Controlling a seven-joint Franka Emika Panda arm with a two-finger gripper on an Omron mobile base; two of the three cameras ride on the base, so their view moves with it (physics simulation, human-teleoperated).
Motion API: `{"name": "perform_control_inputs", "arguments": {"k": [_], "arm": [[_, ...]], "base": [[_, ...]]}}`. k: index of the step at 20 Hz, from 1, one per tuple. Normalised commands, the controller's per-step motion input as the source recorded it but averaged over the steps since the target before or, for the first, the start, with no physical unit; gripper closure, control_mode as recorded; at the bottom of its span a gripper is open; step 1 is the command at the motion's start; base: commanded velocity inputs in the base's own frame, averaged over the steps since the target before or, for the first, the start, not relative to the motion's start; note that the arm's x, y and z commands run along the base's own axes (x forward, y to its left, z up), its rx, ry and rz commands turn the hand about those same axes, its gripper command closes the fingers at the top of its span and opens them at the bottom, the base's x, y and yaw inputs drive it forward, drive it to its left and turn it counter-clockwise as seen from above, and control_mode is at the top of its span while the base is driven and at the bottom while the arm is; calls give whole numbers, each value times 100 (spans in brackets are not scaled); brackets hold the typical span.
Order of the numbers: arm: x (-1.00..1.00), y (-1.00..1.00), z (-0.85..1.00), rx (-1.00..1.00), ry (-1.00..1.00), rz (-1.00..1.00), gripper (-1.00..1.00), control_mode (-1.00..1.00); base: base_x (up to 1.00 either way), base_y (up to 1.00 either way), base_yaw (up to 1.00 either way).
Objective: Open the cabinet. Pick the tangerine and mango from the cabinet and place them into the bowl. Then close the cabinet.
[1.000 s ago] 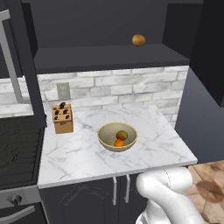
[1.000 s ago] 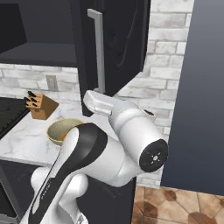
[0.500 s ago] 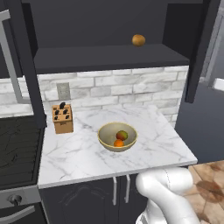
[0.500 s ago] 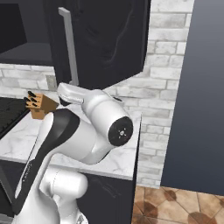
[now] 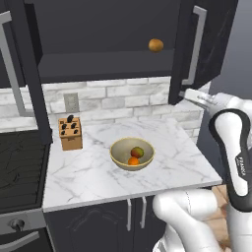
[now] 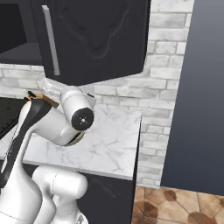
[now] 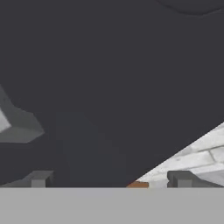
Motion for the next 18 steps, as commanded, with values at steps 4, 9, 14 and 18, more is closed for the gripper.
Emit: {"name": "perform_control_inputs", "arguments": {"k": [4, 9, 14, 18], "arm": [[100, 8, -28, 8, 17, -2, -100, -100], [100, 0, 0, 12, 44, 0, -100, -100], [100, 1, 6, 3, 31, -18, -100, -100], [100, 10, -59, -10, -3, -15, -100, -100]], "base": [[0, 0, 0], [0, 0, 0], [0, 0, 0], [0, 0, 0]]}}
